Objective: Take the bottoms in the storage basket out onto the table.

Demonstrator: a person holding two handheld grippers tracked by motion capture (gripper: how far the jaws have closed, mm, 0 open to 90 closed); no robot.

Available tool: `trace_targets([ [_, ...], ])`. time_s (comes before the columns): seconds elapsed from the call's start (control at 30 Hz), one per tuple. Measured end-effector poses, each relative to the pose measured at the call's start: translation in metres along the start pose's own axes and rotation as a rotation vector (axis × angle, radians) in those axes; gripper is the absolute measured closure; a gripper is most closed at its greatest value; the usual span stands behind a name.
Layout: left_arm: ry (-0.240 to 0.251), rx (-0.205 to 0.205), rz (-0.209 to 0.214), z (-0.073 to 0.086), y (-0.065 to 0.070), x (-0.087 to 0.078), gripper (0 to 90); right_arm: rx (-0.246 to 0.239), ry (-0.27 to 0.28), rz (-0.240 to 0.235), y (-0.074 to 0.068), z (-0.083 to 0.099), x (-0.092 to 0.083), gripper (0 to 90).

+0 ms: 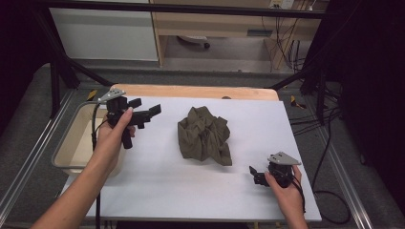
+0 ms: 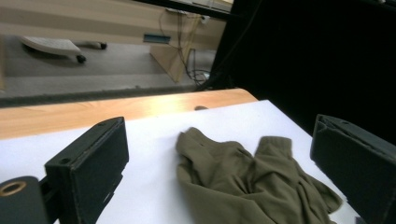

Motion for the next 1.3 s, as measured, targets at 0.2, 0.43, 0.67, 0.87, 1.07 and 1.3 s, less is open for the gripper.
trace_targets([
  [0.2, 0.001, 0.001, -0.015, -0.002, -0.008, -0.009, 3.9, 0.003, -0.003, 0.003, 0.000, 0.001, 0.000, 4.3],
  [0.43, -0.020, 0.008, -0.032, 0.005, -0.016, -0.013, 3.9, 0.001, -0.009, 0.004, -0.001, 0.001, 0.002, 4.2],
  [0.67, 0.008, -0.014, -0.084, 0.007, -0.035, -0.026, 4.0, 0.007, -0.015, 0.001, -0.001, 0.001, 0.002, 3.9],
  [0.87, 0.023, -0.050, -0.098, 0.016, -0.045, -0.040, 4.0, 0.007, -0.017, 0.000, -0.002, 0.001, 0.003, 3.6],
  [1.07, 0.018, -0.089, -0.089, 0.026, -0.051, -0.051, 4.0, -0.007, -0.019, -0.001, -0.005, 0.002, 0.004, 3.4],
  [1.3, 0.022, -0.107, -0.081, 0.036, -0.053, -0.062, 4.0, -0.007, -0.024, -0.006, -0.007, 0.002, 0.005, 3.3],
])
Point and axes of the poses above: each handheld gripper's, and its own axes: x roughly forward along the jaws, z roughly out of its underside, y roughly to its right, the point moved 7 cm from there along x, roughly forward along the jaws, and after that the axes turned 9 degrees about x, right-handed, at the moved point
